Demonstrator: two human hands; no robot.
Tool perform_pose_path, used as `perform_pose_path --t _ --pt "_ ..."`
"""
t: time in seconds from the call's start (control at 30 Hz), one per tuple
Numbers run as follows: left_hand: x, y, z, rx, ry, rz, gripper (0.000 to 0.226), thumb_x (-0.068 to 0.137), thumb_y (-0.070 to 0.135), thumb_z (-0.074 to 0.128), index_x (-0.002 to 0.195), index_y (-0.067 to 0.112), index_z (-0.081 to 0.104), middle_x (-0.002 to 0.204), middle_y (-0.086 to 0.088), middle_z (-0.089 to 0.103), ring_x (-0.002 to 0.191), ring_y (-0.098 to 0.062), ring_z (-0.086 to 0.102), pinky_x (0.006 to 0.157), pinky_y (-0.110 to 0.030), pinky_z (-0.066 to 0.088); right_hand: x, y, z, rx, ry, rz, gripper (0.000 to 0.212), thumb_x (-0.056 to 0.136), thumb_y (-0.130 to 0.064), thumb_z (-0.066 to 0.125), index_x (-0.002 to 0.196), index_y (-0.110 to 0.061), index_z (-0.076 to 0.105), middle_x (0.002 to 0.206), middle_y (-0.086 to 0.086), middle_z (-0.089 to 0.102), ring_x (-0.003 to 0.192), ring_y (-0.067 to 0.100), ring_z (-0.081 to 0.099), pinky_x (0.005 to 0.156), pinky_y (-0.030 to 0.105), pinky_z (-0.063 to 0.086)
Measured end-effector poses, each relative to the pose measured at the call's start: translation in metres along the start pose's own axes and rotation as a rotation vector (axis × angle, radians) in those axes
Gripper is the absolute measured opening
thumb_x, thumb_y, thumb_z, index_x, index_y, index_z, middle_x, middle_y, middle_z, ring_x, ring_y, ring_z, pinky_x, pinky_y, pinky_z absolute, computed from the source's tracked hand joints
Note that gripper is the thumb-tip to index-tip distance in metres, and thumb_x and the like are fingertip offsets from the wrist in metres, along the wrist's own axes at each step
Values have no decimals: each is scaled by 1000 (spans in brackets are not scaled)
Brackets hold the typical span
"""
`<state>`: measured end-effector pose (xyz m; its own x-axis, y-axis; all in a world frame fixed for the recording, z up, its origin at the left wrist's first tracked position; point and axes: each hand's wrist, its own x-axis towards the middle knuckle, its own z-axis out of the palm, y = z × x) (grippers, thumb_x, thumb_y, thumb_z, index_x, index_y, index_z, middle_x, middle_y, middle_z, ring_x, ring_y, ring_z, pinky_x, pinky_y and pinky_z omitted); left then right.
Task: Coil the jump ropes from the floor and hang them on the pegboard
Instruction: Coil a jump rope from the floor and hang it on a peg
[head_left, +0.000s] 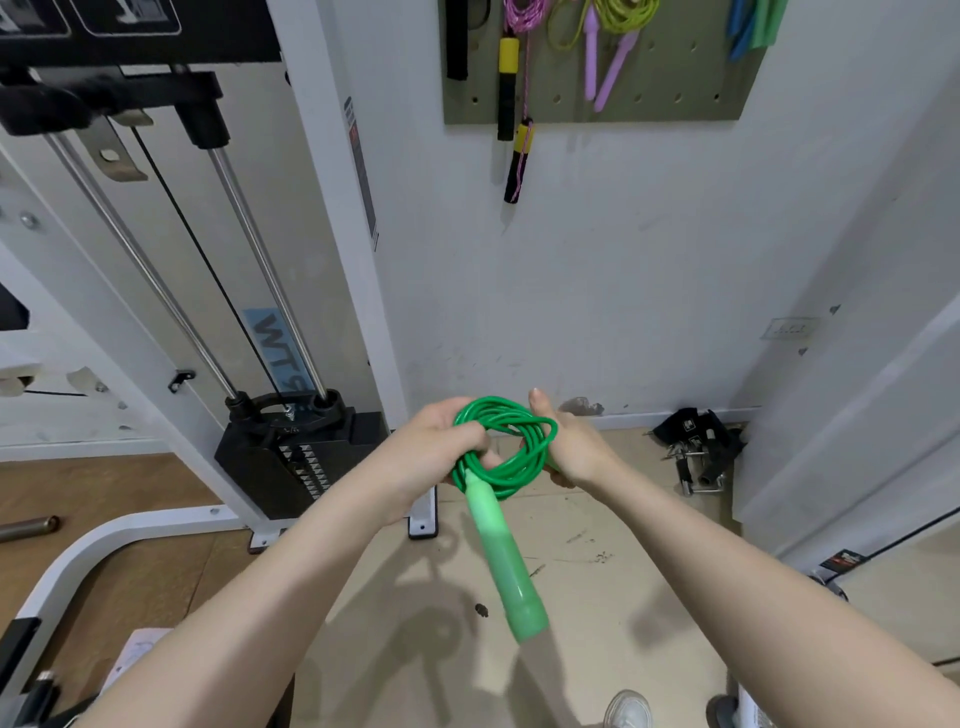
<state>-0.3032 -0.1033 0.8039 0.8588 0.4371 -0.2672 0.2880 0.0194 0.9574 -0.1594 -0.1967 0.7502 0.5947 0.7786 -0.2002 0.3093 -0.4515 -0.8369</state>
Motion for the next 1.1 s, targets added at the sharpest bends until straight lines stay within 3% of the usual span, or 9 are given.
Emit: perform_pose_path --t 0.07,0.13,0.23,0.3,0.6,0.77,0.87,1.0,1.1 --pt "5 3 1 101 24 28 22 84 2 49 93 16 65 63 2 63 58 -10 55 56 -18 45 1 -13 -7 274 -170 85 86 91 -65 10 90 1 65 81 26 64 79 37 62 75 35 48" --pt "13 7 -5 259 71 92 14 86 8 51 91 15 62 69 5 62 65 -10 55 60 -17 44 0 -28 -20 578 -371 49 78 91 -65 12 103 -7 62 93 14 68 83 25 66 78 31 49" --pt "21 11 -13 566 111 115 25 80 32 55 92 12 61 79 -1 64 76 -18 58 68 -28 45 3 -38 -27 388 -442 -155 36 90 -43 49 110 -15 59 95 0 66 82 10 63 78 24 49" --pt "24 14 -15 663 130 145 21 87 28 56 95 9 62 84 -7 65 80 -20 59 70 -29 44 5 -40 -27 236 -373 -249 26 88 -19 62 113 -15 56 99 -2 64 88 7 60 84 22 48" --pt "39 36 -13 60 -48 168 10 87 2 58 90 11 62 67 4 65 58 -4 62 55 -17 50 14 -47 -59 219 -309 -397 38 85 7 58 109 -22 52 107 6 59 95 12 55 88 27 47" --pt "79 62 3 -142 61 257 13 86 0 58 94 11 58 62 8 65 58 -3 63 61 -18 53 45 -53 -90 188 71 -384 22 85 0 60 101 -14 56 89 0 63 80 10 58 79 26 48" --pt "109 86 18 -345 120 293 20 85 -4 58 99 10 53 71 2 63 63 -9 63 59 -19 53 70 -61 -106 383 262 -282 19 84 -7 64 89 -22 53 85 2 59 78 19 59 80 41 52" --pt "153 118 35 -419 114 380 53 75 -6 68 120 9 46 101 -12 60 93 -21 60 89 -34 51 91 -76 -141 439 290 -321 16 87 -14 63 98 -18 53 90 0 59 81 18 61 76 38 54" --pt "185 145 44 -376 84 409 50 81 -6 62 124 11 43 93 -8 61 89 -22 60 91 -35 49 104 -80 -187 540 251 -348 28 87 -15 63 109 -18 48 91 -1 59 73 12 63 61 25 53"
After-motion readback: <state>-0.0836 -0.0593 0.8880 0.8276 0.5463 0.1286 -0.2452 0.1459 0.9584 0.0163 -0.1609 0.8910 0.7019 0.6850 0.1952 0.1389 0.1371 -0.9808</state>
